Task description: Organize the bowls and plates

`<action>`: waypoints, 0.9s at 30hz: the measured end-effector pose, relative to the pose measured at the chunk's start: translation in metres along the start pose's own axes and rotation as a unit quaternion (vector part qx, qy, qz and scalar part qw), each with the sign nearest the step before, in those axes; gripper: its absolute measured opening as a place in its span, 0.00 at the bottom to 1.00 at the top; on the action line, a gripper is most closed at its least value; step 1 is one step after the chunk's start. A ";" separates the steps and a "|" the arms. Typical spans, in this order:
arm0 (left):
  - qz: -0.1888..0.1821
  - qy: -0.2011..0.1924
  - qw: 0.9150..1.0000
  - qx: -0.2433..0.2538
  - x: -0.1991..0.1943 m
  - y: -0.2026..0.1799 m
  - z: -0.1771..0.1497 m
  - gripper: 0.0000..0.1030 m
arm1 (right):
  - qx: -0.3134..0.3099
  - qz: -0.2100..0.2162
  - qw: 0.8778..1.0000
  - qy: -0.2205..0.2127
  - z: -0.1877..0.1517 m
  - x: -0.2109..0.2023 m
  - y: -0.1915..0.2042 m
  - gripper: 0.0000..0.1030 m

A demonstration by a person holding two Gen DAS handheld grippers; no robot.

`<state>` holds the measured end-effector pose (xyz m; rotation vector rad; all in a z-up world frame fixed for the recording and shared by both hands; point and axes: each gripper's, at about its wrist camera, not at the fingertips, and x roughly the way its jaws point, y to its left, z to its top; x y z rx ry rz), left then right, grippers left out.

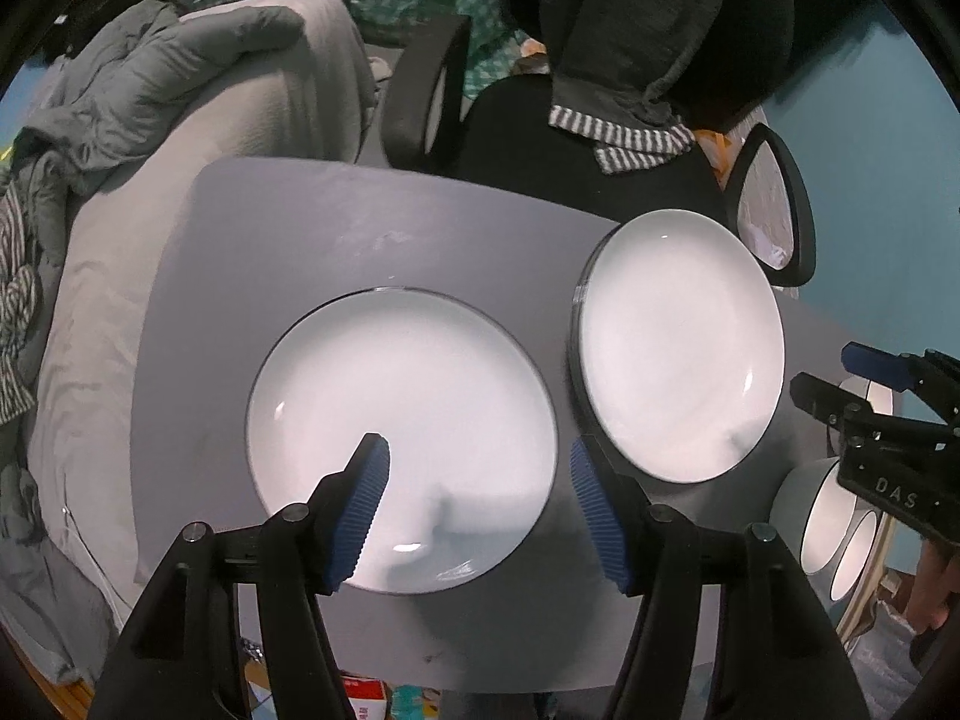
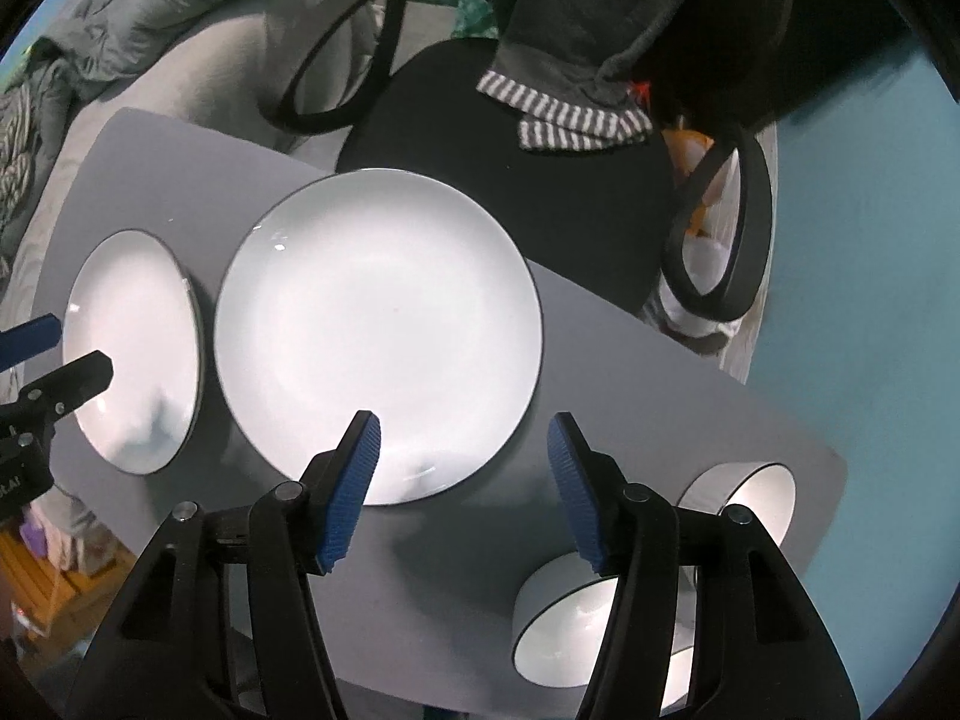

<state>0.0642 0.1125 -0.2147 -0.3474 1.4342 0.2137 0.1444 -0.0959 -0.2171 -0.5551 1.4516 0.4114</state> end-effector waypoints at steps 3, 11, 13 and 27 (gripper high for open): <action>0.001 -0.006 1.000 -0.017 -0.003 0.013 -0.008 0.67 | -0.015 0.000 1.000 -0.003 0.000 -0.005 0.009 0.56; -0.003 -0.001 0.997 -0.077 0.000 0.052 -0.023 0.67 | -0.067 0.000 0.998 -0.012 0.009 -0.020 0.041 0.56; -0.003 -0.001 0.996 -0.086 0.000 0.061 -0.026 0.67 | -0.079 0.000 0.997 -0.014 0.013 -0.023 0.050 0.56; 0.001 0.011 0.988 -0.156 0.010 0.124 -0.042 0.67 | -0.162 0.016 0.987 -0.010 0.043 -0.013 0.112 0.63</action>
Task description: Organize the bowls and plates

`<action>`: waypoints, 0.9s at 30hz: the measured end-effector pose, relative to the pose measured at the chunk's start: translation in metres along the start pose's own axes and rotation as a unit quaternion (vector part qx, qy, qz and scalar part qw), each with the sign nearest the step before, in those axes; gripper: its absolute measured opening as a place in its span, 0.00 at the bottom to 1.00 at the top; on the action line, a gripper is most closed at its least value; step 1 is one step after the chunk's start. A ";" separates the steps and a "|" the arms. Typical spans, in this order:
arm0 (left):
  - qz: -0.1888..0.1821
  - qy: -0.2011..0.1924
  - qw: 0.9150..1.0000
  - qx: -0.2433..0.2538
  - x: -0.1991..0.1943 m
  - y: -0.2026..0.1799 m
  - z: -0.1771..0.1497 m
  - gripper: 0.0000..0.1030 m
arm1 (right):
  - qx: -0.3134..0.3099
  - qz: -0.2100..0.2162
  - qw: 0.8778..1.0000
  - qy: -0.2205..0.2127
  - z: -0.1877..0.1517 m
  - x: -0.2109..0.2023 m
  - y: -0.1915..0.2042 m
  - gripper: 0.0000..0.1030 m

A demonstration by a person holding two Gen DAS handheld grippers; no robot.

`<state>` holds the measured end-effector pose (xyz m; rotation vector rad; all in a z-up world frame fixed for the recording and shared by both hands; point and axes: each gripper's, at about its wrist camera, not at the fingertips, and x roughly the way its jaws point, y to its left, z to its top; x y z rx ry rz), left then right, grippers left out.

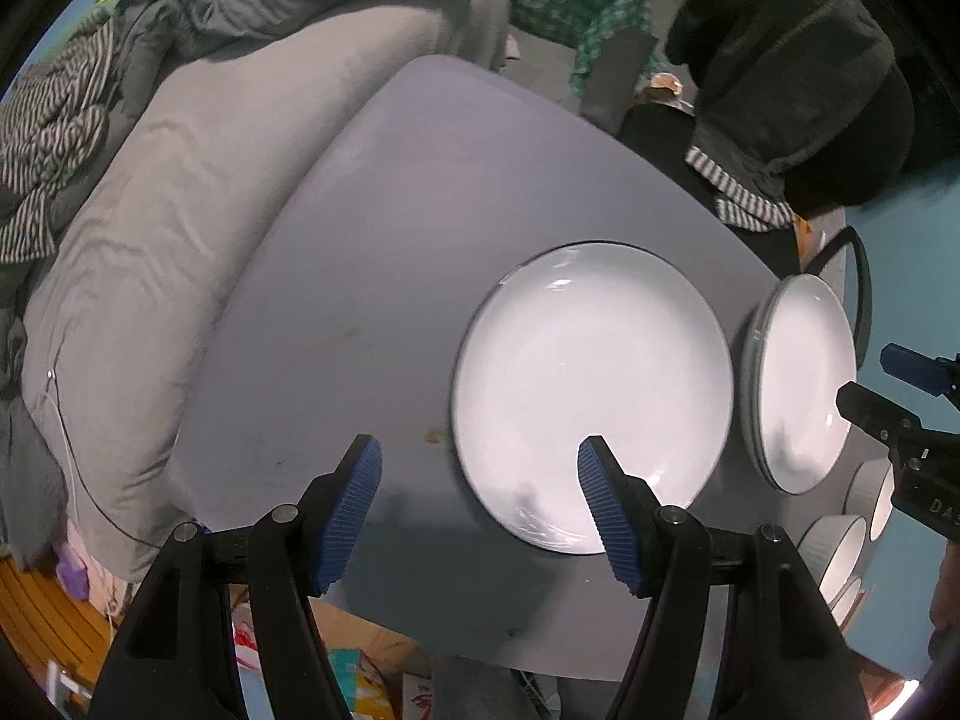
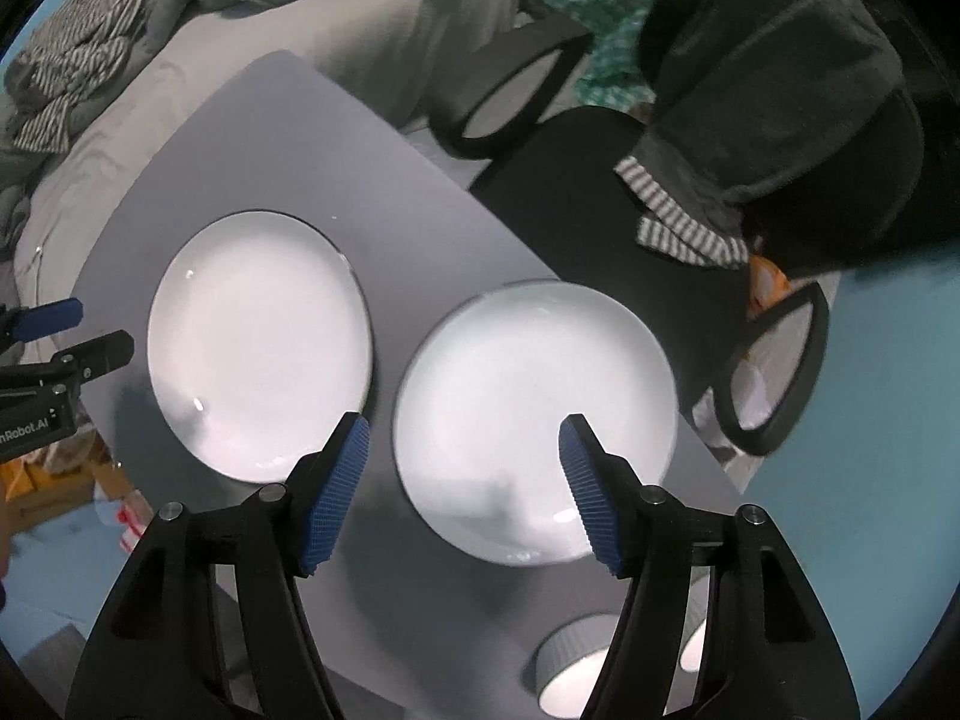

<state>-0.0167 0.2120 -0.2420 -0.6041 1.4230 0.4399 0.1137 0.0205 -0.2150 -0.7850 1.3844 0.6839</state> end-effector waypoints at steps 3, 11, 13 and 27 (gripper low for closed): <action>-0.002 0.006 1.000 -0.012 0.006 0.009 0.003 0.67 | -0.015 0.014 1.000 0.005 0.014 0.011 0.011 0.63; -0.020 0.023 0.998 -0.051 0.028 0.035 0.007 0.69 | -0.038 0.032 0.999 0.011 0.042 0.042 0.030 0.63; -0.031 0.031 0.997 -0.066 0.036 0.041 0.007 0.69 | -0.043 0.038 0.998 0.014 0.049 0.051 0.033 0.63; -0.056 0.051 0.993 -0.092 0.069 0.049 0.007 0.69 | -0.016 0.103 0.993 0.049 0.060 0.097 0.030 0.63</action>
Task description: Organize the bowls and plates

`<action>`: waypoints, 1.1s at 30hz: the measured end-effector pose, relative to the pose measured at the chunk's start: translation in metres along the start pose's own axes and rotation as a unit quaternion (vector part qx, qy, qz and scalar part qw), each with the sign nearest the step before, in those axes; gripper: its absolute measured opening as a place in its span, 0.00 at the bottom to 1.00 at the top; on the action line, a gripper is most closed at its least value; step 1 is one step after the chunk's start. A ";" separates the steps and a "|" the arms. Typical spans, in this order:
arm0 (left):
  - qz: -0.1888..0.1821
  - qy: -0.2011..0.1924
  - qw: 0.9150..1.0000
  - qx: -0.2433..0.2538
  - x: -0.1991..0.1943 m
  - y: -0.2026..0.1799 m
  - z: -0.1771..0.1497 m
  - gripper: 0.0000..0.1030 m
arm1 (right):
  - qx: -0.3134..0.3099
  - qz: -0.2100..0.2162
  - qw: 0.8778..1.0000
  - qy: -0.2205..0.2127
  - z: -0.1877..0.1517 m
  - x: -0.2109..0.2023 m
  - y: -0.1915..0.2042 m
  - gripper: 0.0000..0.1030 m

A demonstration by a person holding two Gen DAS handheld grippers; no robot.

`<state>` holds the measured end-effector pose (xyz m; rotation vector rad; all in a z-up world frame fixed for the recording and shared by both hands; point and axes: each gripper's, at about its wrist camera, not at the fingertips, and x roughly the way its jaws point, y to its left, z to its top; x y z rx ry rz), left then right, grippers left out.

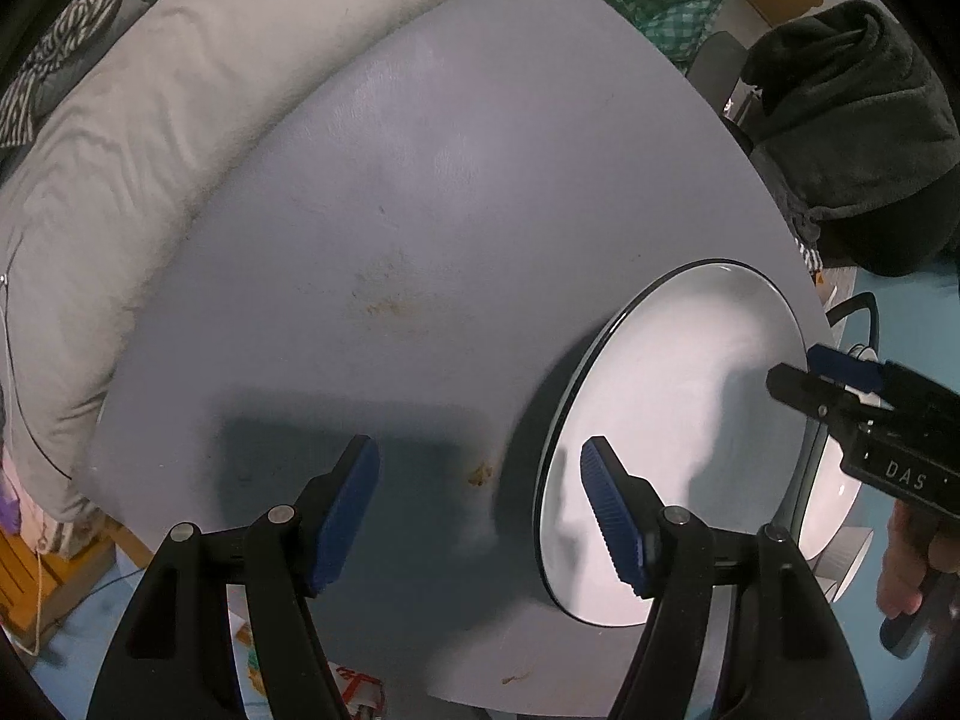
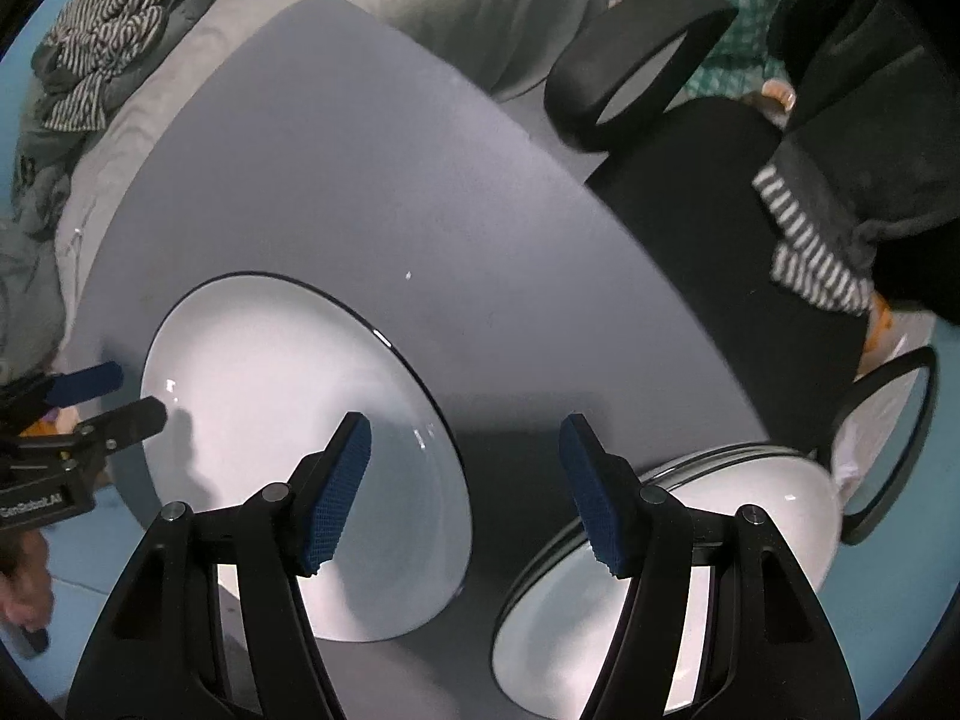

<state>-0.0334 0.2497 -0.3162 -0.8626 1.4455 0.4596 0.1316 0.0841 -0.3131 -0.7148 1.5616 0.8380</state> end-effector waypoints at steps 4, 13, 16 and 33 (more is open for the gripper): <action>-0.008 0.002 1.000 -0.002 0.002 0.000 -0.001 0.69 | -0.002 0.007 1.000 0.004 -0.005 0.003 0.001 0.63; -0.019 0.004 1.000 0.003 0.006 -0.003 0.001 0.69 | -0.007 0.028 0.999 0.024 -0.010 0.010 0.007 0.46; -0.018 0.006 1.000 0.007 0.008 -0.004 0.002 0.66 | -0.009 0.030 0.999 0.030 -0.011 0.013 0.010 0.37; -0.025 0.031 0.998 0.044 0.019 -0.021 -0.006 0.25 | 0.025 0.058 0.997 0.047 -0.018 0.017 -0.005 0.19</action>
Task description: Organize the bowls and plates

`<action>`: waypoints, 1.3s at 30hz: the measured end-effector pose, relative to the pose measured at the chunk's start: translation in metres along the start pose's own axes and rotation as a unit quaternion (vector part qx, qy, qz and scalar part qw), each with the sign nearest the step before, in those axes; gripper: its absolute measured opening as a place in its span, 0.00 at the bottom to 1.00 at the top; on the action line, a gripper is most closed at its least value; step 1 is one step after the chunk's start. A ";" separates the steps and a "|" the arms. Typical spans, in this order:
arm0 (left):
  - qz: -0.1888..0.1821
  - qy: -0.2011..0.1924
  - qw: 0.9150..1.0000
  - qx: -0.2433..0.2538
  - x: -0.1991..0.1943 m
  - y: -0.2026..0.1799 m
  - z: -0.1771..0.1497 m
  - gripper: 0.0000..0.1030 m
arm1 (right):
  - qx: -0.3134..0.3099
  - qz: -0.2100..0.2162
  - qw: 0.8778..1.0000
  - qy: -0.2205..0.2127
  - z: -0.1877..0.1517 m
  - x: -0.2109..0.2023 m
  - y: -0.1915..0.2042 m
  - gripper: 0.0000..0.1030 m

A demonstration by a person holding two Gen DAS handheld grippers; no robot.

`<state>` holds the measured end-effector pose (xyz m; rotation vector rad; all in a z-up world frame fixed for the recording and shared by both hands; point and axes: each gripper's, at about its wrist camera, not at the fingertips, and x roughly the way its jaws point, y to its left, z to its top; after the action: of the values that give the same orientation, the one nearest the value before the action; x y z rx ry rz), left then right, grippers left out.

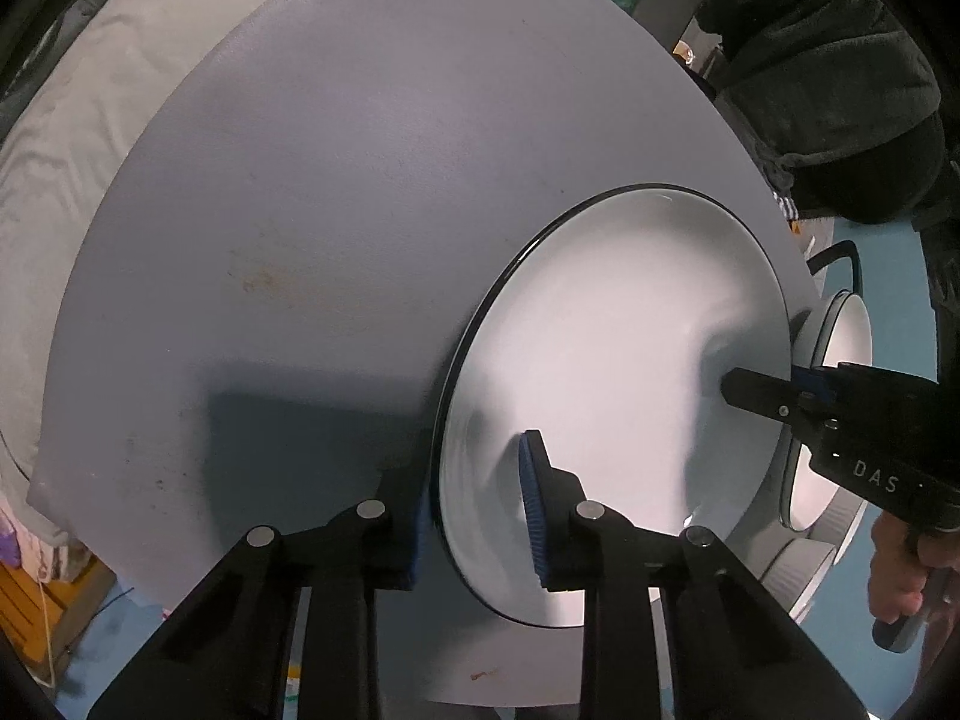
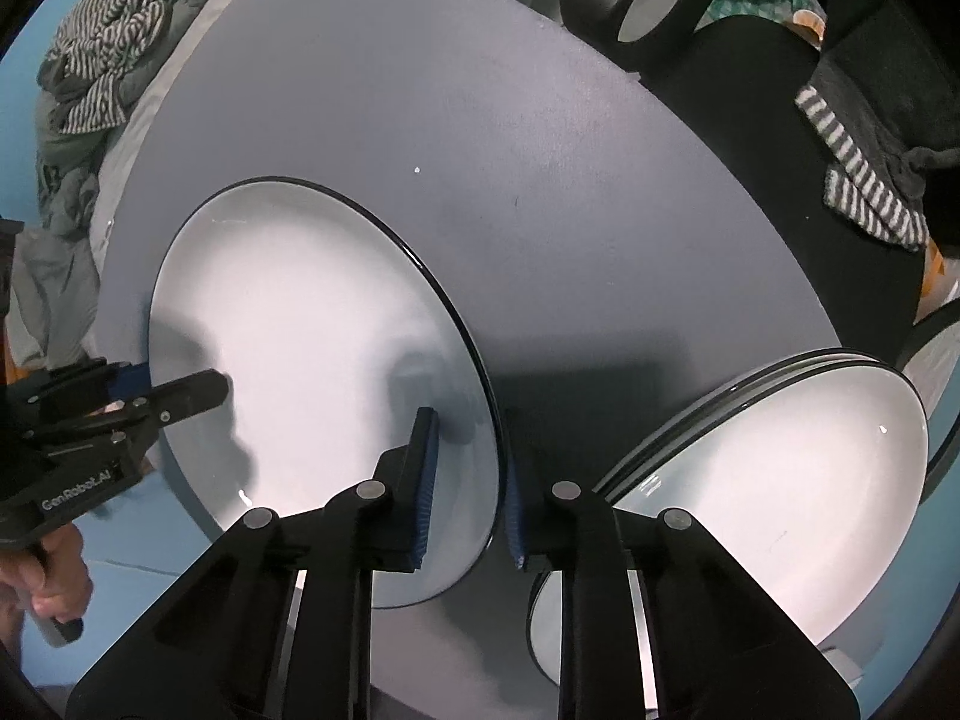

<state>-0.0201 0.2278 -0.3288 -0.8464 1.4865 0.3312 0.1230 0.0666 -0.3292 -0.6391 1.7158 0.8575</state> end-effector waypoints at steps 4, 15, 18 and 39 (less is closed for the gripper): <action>-0.004 -0.003 1.000 -0.008 0.000 0.002 -0.001 0.22 | -0.001 0.000 1.000 -0.005 -0.001 0.000 0.000 0.19; -0.006 -0.008 1.000 -0.007 -0.002 0.012 -0.008 0.21 | 0.014 0.013 1.000 -0.013 -0.005 0.000 -0.003 0.17; -0.005 -0.010 1.000 -0.003 0.001 0.006 -0.008 0.21 | 0.016 0.017 1.000 -0.016 -0.007 -0.001 -0.002 0.16; -0.001 -0.016 0.999 0.037 -0.017 -0.018 -0.002 0.21 | 0.030 0.018 0.999 -0.030 -0.022 -0.023 -0.003 0.16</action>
<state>-0.0109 0.2192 -0.3070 -0.7807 1.4595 0.2844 0.1196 0.0470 -0.3045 -0.5374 1.6969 0.8391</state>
